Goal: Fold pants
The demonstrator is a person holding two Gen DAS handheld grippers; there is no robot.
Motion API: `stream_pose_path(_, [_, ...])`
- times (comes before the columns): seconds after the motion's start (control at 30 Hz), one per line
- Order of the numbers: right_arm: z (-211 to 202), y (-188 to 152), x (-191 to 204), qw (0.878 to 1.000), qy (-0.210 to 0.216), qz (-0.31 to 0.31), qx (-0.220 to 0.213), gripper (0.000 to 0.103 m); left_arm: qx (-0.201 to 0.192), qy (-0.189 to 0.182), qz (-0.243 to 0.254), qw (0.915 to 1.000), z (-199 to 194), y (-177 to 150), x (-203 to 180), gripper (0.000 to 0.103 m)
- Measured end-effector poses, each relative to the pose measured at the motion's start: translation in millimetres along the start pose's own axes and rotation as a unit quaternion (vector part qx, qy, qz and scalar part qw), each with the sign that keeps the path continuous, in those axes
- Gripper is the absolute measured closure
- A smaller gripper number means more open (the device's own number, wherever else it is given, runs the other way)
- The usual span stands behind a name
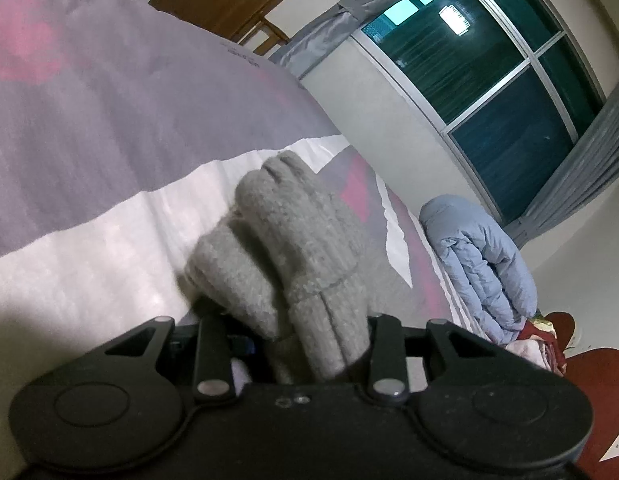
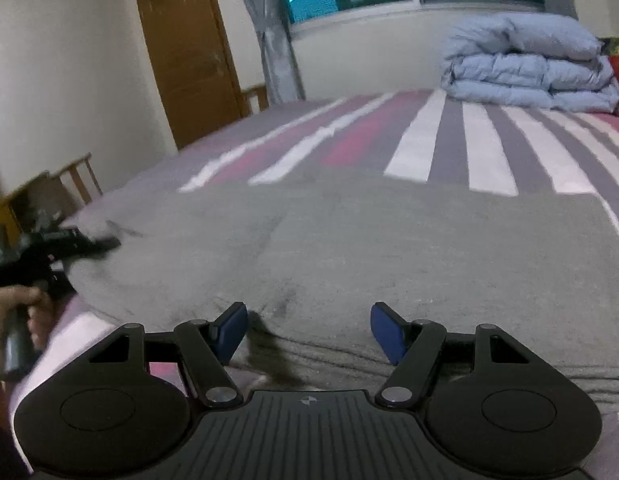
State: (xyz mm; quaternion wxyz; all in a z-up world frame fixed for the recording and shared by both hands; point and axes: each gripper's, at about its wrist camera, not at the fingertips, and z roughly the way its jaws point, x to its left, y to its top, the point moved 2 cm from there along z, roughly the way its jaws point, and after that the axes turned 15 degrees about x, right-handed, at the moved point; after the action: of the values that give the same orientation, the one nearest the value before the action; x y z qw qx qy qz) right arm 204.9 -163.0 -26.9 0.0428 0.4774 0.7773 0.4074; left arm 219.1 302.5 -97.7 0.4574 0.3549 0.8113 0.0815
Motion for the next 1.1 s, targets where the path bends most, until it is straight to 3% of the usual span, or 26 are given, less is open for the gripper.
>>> stream_pose_path(0.17, [-41, 6, -65, 0.99, -0.068, 0.114, -0.04, 0.034, -0.029, 0.023, 0.051, 0.998, -18, -2, -29, 0.079])
stream_pose_path(0.3, [-86, -3, -126, 0.969, -0.111, 0.205, -0.084, 0.034, -0.041, 0.015, 0.09, 0.995, -28, -6, -63, 0.079])
stream_pose_path(0.43, [-118, -18, -166, 0.949, -0.133, 0.268, -0.097, 0.034, -0.035, -0.004, 0.154, 0.9874, -27, -12, -111, 0.08])
stream_pose_path(0.63, [-145, -30, -191, 0.935, -0.12, 0.314, -0.112, 0.034, -0.024, -0.012, 0.21, 0.9773, -10, -35, -184, 0.08])
stream_pose_path(0.77, [-152, -29, -206, 0.934, -0.11, 0.32, -0.115, 0.033, -0.008, -0.038, 0.264, 0.9639, 9, -63, -235, 0.08])
stream_pose_path(0.9, [-152, -36, -217, 0.925, -0.098, 0.345, -0.124, 0.033, 0.019, -0.059, 0.293, 0.9542, 39, -96, -275, 0.081])
stream_pose_path(1.1, [-155, -55, -233, 0.908, -0.081, 0.389, -0.131, 0.033, 0.068, -0.055, 0.354, 0.9313, 87, -153, -324, 0.081])
